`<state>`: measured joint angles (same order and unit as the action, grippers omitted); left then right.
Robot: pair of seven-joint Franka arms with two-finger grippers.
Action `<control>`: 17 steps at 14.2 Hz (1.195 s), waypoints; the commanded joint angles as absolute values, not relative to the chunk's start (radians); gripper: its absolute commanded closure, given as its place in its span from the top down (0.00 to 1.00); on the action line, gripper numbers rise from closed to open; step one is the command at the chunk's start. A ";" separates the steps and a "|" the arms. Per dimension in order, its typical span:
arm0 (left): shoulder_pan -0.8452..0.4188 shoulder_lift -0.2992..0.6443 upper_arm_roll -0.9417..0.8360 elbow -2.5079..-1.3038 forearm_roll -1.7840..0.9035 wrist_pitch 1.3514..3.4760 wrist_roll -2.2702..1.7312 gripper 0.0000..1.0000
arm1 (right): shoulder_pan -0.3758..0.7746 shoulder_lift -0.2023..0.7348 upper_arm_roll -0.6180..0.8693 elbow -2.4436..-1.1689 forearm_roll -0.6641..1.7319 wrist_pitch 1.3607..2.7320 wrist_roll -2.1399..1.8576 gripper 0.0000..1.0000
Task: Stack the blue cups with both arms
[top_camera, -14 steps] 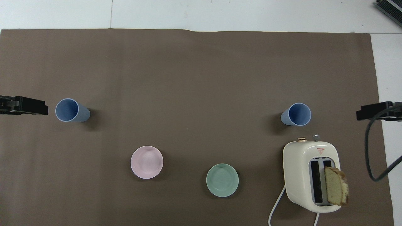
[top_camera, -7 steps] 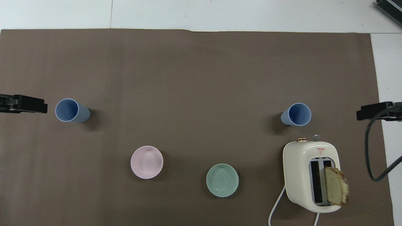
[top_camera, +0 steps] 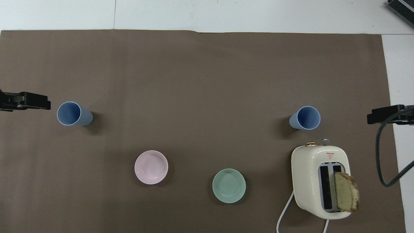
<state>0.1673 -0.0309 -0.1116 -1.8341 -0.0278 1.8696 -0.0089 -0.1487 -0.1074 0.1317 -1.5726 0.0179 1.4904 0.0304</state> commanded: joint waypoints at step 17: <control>0.216 0.107 -0.118 -2.100 -0.043 2.232 -0.008 0.04 | -0.160 -0.124 0.133 -1.592 0.034 1.496 0.028 1.00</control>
<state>0.2044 0.1210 -0.1112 -2.0783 -0.0311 2.2067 -0.0100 -0.1488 -0.1074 0.1317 -1.5726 0.0179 1.4904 0.0304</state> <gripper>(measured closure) 0.123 0.000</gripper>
